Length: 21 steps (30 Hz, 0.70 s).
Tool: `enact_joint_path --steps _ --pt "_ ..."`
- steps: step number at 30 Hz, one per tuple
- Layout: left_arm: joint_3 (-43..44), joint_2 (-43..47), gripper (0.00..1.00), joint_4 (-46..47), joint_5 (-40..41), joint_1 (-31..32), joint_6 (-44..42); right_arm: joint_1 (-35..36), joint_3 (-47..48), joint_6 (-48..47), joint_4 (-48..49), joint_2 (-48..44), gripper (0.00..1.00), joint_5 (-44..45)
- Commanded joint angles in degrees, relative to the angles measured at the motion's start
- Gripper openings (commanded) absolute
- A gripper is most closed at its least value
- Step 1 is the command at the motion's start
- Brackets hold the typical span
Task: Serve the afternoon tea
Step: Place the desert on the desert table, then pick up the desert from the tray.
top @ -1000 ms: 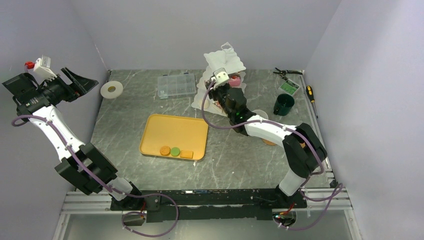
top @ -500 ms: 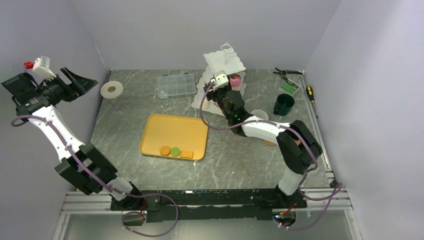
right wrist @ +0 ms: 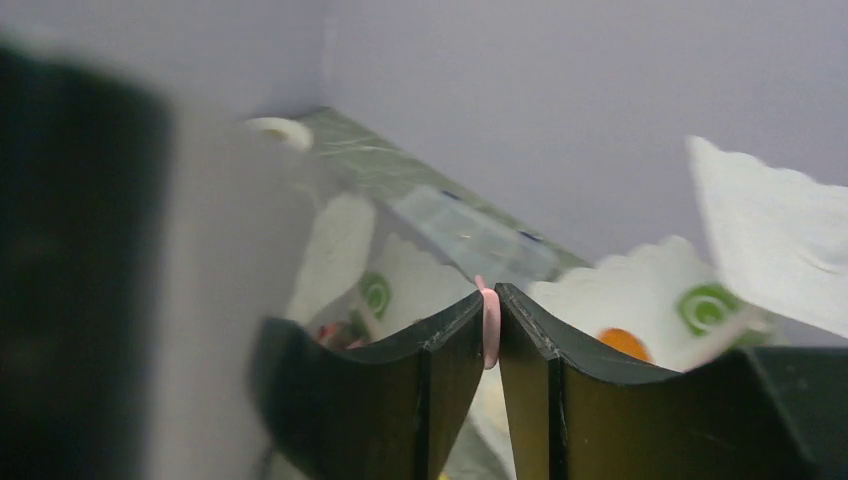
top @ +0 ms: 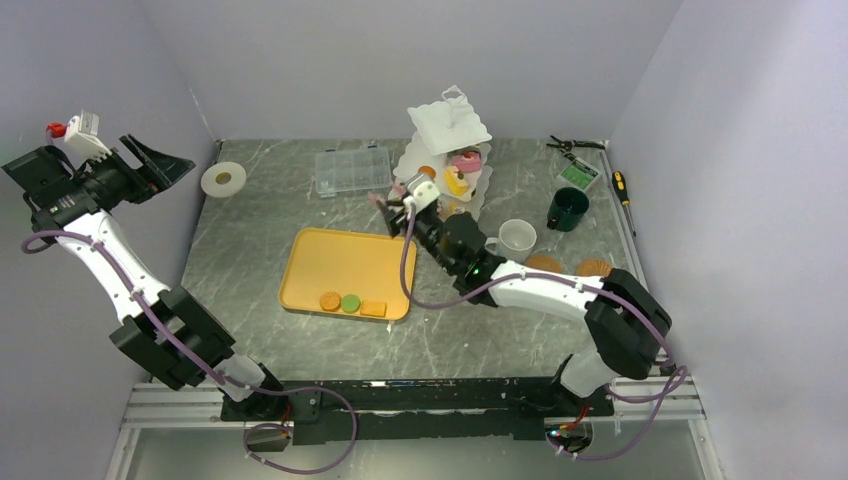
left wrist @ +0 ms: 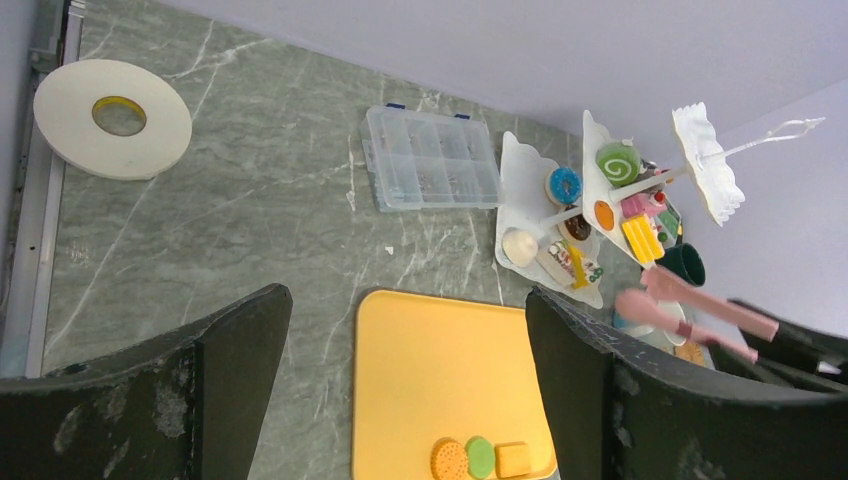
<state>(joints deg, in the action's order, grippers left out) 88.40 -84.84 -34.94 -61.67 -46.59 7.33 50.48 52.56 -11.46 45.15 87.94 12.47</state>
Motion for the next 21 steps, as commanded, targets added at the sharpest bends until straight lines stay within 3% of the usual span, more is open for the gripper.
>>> enact_joint_path --steps 1,10,21 --pt "2.05 1.42 0.93 1.28 -1.81 -0.39 0.76 5.06 -1.51 1.66 -0.13 -1.83 0.61 -1.67" --pt "2.01 1.39 0.93 0.85 -1.84 -0.53 0.38 12.6 -3.29 6.6 -4.42 -1.26 0.61 -5.38" --pt "0.87 1.6 0.93 1.59 -2.64 -0.67 1.0 16.62 -6.26 11.38 -7.86 1.87 0.61 -11.12"
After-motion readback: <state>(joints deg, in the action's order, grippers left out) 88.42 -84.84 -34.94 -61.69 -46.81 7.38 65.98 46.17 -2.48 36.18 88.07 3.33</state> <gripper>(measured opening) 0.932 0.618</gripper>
